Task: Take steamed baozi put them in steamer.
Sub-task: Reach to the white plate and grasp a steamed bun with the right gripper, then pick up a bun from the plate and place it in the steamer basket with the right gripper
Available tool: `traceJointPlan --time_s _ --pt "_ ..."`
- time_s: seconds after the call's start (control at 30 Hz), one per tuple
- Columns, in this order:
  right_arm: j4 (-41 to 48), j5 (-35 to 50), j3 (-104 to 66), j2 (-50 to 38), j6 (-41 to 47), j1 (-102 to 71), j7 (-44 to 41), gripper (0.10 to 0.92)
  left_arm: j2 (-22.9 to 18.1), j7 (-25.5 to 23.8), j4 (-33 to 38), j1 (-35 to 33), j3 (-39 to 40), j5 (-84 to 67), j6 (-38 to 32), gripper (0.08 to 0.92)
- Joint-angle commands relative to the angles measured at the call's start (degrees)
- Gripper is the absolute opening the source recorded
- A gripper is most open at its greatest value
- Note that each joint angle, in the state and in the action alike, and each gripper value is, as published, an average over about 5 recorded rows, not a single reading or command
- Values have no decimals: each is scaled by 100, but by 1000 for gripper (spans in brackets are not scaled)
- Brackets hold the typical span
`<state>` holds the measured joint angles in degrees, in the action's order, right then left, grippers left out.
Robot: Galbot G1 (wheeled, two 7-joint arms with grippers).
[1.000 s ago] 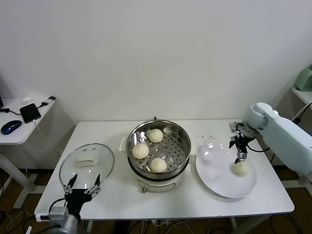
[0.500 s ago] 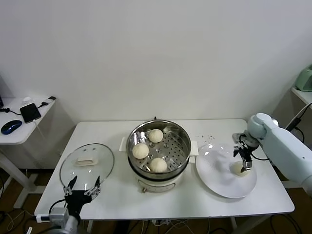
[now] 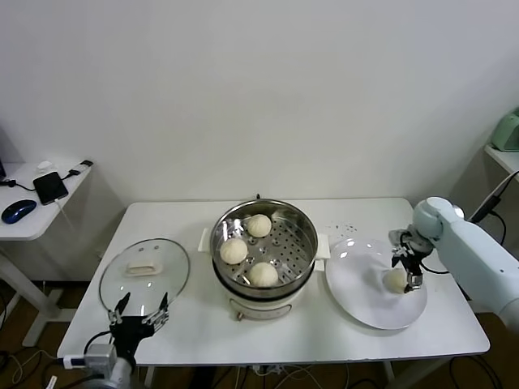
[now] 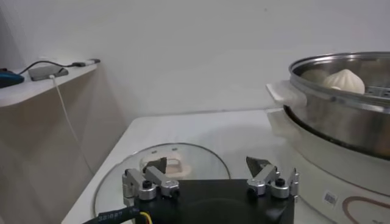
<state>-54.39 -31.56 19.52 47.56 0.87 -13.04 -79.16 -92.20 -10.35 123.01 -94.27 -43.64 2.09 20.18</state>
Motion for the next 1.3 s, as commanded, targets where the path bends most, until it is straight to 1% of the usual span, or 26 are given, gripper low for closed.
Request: traceJointPlan --time_s 0.03,0.1,0.2,0.27,0.37,0.47,0.53,0.7,0.83,0.97,1.1,1.3 --pt "64 -42 -61 14 -46 -49 63 818 -203 7 -80 33 13 16 -14 823" --pt "81 -15 -68 11 -37 -51 81 801 -204 7 -99 49 25 22 -15 823" --pt "71 79 -66 -9 -7 -52 116 732 -204 7 -111 70 39 25 -15 823" --pt "22 211 -32 -46 59 -32 154 671 -202 6 -134 95 53 23 -17 823" --pt "-169 567 148 -193 241 91 195 585 -204 8 -215 174 95 32 -21 823" --pt "-535 1064 564 -452 520 428 195 522 -208 9 -294 267 145 44 -26 823" --pt "-879 1471 1006 -662 767 853 200 506 -204 9 -327 319 170 44 -31 823" --pt "-1789 2931 2439 -937 1522 2443 234 501 -186 11 -340 436 181 35 -39 823" --pt "-2233 4086 3582 -668 2140 3827 327 501 -152 22 -313 482 162 43 -68 823" --pt "-2371 5104 4438 -131 2804 4920 429 501 -99 28 -274 486 145 -16 -86 823" --pt "-2325 5544 4605 350 3239 5173 622 501 -50 26 -175 478 119 -91 -85 823" --pt "-2168 5619 4631 942 3552 5056 831 501 -18 21 -22 431 91 -153 -69 823"
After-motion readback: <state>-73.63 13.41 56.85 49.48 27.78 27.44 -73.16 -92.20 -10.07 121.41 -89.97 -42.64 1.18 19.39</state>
